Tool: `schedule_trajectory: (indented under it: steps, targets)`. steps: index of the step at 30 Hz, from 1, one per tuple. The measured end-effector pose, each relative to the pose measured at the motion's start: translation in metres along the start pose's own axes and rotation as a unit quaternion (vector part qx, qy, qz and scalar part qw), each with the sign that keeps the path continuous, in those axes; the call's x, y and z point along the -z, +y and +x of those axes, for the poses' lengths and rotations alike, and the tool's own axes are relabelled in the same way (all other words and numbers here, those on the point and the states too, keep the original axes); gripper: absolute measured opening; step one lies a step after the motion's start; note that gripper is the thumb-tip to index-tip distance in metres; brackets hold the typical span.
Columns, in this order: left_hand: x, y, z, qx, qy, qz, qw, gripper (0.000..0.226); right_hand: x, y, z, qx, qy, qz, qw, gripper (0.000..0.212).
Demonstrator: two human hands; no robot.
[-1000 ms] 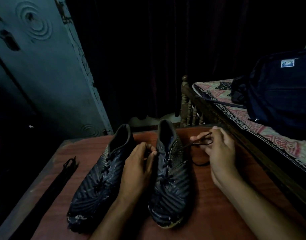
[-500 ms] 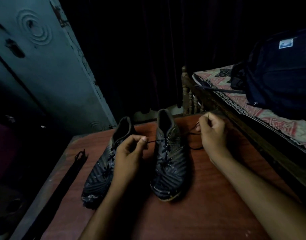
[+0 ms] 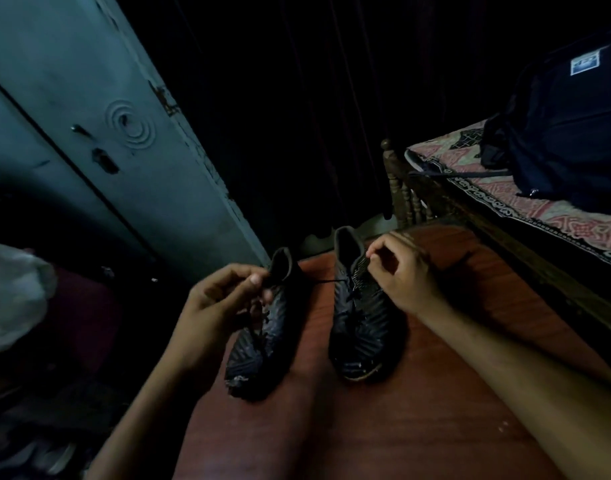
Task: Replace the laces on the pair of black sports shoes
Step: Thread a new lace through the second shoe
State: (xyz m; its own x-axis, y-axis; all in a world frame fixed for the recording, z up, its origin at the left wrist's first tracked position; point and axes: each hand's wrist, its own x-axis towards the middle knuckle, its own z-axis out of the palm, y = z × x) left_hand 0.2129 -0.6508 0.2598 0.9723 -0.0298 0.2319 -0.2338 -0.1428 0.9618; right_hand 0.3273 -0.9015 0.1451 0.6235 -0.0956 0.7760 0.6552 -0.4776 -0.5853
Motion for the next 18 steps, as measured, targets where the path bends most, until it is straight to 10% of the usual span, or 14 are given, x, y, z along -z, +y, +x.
schedule_trajectory:
  steps: [10, 18]
  targets:
    - [-0.029, 0.045, 0.006, -0.079, -0.1, 0.071, 0.989, 0.018, -0.003, -0.044, -0.022, 0.122, -0.092, 0.014, 0.988, 0.019]
    - [-0.046, 0.045, 0.041, -0.144, -0.106, 0.293, 0.939, 0.012, -0.002, -0.057, -0.022, 0.135, 0.0, 0.147, 0.98, 0.074]
